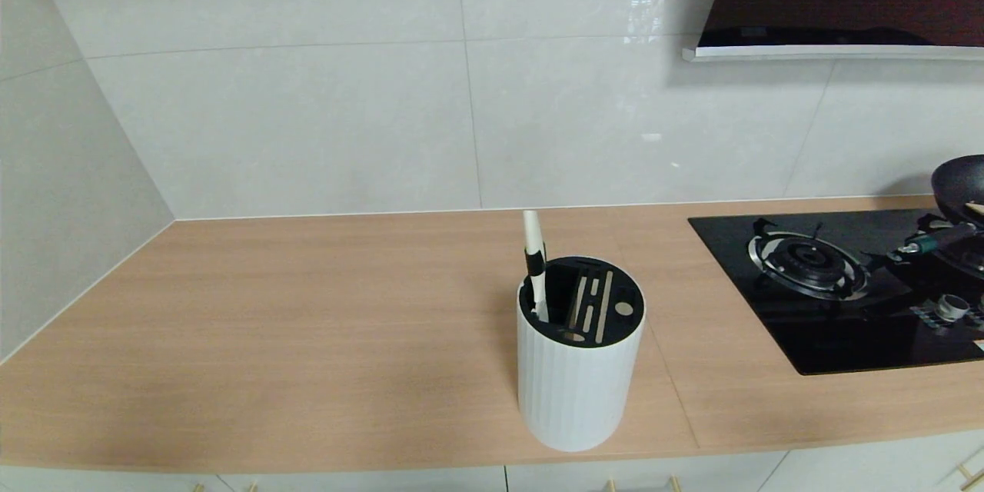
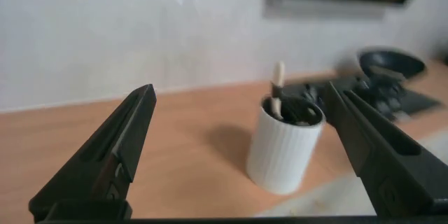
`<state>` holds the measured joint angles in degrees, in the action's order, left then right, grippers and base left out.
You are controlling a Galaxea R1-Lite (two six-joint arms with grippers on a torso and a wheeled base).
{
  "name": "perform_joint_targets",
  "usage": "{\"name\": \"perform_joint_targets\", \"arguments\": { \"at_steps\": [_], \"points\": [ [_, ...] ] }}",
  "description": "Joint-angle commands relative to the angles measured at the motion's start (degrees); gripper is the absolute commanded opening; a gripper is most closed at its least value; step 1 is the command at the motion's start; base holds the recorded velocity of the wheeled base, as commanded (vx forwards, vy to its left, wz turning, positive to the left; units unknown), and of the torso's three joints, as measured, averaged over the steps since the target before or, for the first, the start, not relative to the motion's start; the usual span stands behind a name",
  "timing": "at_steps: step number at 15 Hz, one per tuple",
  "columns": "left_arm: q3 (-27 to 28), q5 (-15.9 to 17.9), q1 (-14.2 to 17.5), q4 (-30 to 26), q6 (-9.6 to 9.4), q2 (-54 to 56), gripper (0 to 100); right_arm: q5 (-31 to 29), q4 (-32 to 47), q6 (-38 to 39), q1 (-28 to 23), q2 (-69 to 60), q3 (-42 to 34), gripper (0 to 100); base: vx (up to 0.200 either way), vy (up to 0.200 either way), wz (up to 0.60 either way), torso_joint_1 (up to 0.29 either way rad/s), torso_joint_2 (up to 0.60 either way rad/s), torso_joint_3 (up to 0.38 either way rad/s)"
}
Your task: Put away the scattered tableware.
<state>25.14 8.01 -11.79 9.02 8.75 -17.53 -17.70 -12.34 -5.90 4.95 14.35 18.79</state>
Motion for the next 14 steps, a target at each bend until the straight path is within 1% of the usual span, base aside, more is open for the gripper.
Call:
{"name": "perform_joint_targets", "arguments": {
  "at_steps": [1, 2, 3, 4, 5, 6, 7, 8, 9, 10, 11, 12, 13, 14],
  "points": [
    [-0.4, 0.6, 6.4, -6.8, 0.12, 12.0, 100, 2.1, 10.0, -0.9, -5.2, -14.3, 2.4, 100, 0.000, 0.000, 0.00, 0.000, 0.00, 0.000],
    [-0.9, 0.5, 8.2, -8.2, 0.12, 12.5, 100, 2.0, 10.4, -0.9, -5.2, -14.3, 2.2, 100, 0.000, 0.000, 0.00, 0.000, 0.00, 0.000],
    [-2.6, 1.7, 11.4, -9.3, 0.12, 16.4, 100, 0.6, 9.6, -0.6, -5.2, -14.3, 2.2, 100, 0.000, 0.000, 0.00, 0.000, 0.00, 0.000],
    [-5.9, 2.0, 11.9, -9.6, -0.40, 17.5, 100, 0.4, 9.4, -0.5, -5.2, -14.3, 1.3, 100, 0.000, 0.000, 0.00, 0.000, 0.00, 0.000],
    [-10.3, 0.2, 11.9, -8.5, -0.49, 17.4, 100, 0.2, 9.2, -0.4, -5.2, -14.3, -1.9, 100, 0.000, 0.000, 0.00, 0.000, 0.00, 0.000],
    [-15.9, -2.6, 11.9, -6.0, -0.67, 17.4, 100, -0.4, 7.0, 0.4, -5.2, -14.3, -7.0, 100, 0.000, 0.000, 0.00, 0.000, 0.00, 0.000],
    [-22.0, -2.7, 11.9, -3.9, -1.99, 17.4, 100, -0.4, 2.1, 1.2, -5.2, -14.3, -14.1, 100, 0.000, 0.000, 0.00, 0.000, 0.00, 0.000],
    [-25.1, -3.0, 11.9, -3.9, -4.09, 17.4, 100, -0.1, -2.1, 1.2, -5.2, -14.3, -18.8, 100, 0.000, 0.000, 0.00, 0.000, 0.00, 0.000],
    [-24.6, -3.2, 11.9, -6.5, -4.01, 17.4, 100, 0.7, 0.0, 2.4, -5.2, -14.3, -18.6, 100, 0.000, 0.000, 0.00, 0.000, 0.00, 0.000],
    [-24.6, -3.2, 11.9, -6.5, -4.01, 17.4, 100, 1.1, 0.6, 3.0, -5.2, -14.3, -18.7, 100, 0.000, 0.000, 0.00, 0.000, 0.00, 0.000],
    [-24.8, -3.3, 11.9, -6.3, -7.43, 17.4, 100, 3.1, 4.9, 3.9, -5.2, -14.3, -18.8, 100, 0.000, 0.000, 0.00, 0.000, 0.00, 0.000],
    [-24.9, -3.7, 11.9, -6.5, -9.19, 17.4, 100, 3.9, 7.2, 4.0, -5.2, -14.3, -18.8, 100, 0.000, 0.000, 0.00, 0.000, 0.00, 0.000],
    [-24.9, -8.0, 11.9, -7.4, -11.65, 17.5, 100, 4.5, 9.3, 4.5, -5.2, -14.3, -18.8, 100, 0.000, 0.000, 0.00, 0.000, 0.00, 0.000],
    [-24.9, -10.1, 11.9, -9.6, -12.71, 17.4, 100, 5.0, 9.2, 5.5, -5.2, -14.3, -18.8, 100, 0.000, 0.000, 0.00, 0.000, 0.00, 0.000]
  ]
}}
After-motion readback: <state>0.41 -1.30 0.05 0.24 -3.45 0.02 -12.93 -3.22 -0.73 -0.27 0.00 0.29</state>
